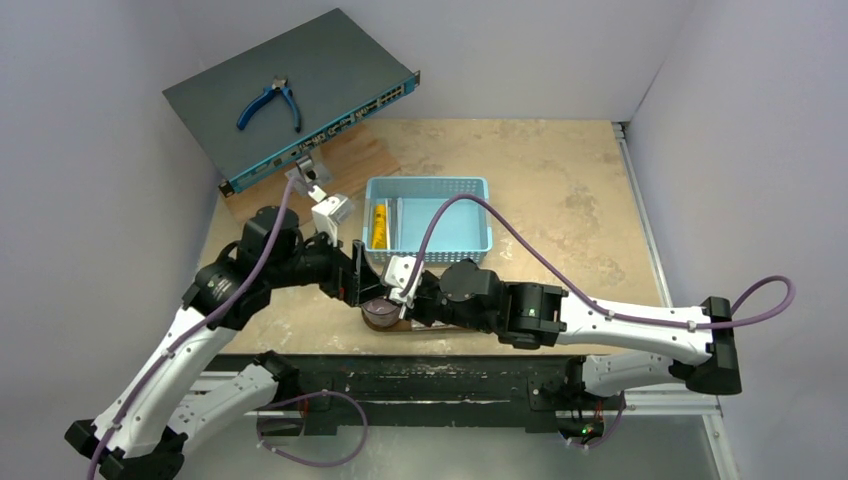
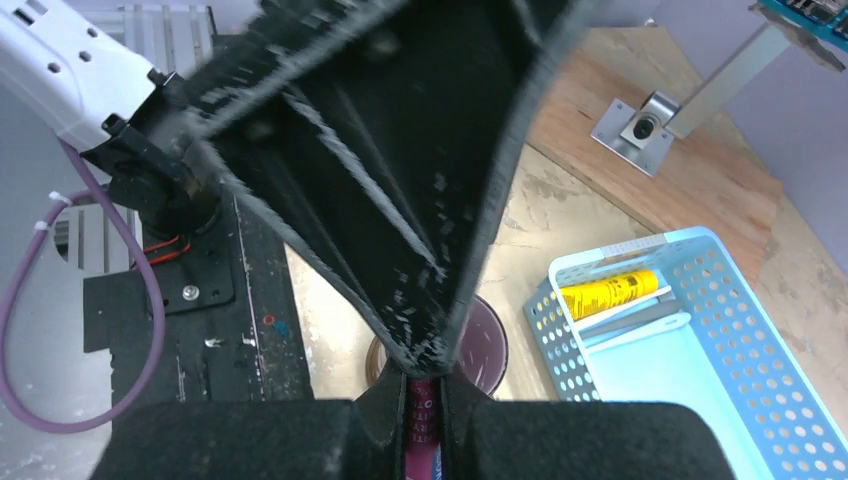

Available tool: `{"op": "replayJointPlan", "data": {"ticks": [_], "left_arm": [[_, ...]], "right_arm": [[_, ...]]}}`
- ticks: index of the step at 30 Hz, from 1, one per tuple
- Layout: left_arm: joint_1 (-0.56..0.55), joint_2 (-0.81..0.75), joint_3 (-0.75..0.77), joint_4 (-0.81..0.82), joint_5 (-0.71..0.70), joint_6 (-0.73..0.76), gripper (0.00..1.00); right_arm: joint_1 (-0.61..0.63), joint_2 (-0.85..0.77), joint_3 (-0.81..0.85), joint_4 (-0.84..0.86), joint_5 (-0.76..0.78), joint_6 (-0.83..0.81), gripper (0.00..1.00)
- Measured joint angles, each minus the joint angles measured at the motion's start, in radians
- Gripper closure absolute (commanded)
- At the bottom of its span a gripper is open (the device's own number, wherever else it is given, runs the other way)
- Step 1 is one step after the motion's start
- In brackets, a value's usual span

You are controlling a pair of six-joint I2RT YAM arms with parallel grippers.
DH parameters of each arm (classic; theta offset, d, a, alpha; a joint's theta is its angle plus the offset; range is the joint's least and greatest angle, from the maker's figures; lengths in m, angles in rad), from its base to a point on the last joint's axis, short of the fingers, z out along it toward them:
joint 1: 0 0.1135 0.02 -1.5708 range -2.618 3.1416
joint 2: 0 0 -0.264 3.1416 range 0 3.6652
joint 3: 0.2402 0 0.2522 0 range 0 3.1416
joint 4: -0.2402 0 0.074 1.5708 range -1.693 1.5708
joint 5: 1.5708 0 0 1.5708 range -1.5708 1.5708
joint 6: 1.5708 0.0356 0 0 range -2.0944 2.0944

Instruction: Prepare toiletry sets of a toothbrush and toothpaste on the tray

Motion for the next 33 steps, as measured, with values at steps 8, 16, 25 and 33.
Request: {"op": "replayJointPlan", "data": {"ticks": [8,16,25,33], "left_arm": [[0.006,0.047,0.0,-0.011,0.07,-0.017,0.19],[0.007,0.057,-0.003,-0.013,0.124,-0.018,0.41],[0.009,0.07,-0.01,-0.007,0.197,-0.018,0.67],[0.019,0.071,-0.019,0.001,0.23,-0.008,1.0]], "right_arm": [[0.019,0.0,0.0,-0.019,0.003,-0.025,1.0],[0.026,0.013,0.0,-0.019,0.01,-0.031,1.0],[0.037,0.035,0.0,-0.019,0.043,-0.031,1.0],[0.047,0.035,0.0,-0.02,0.073,-0.026,0.94]]}}
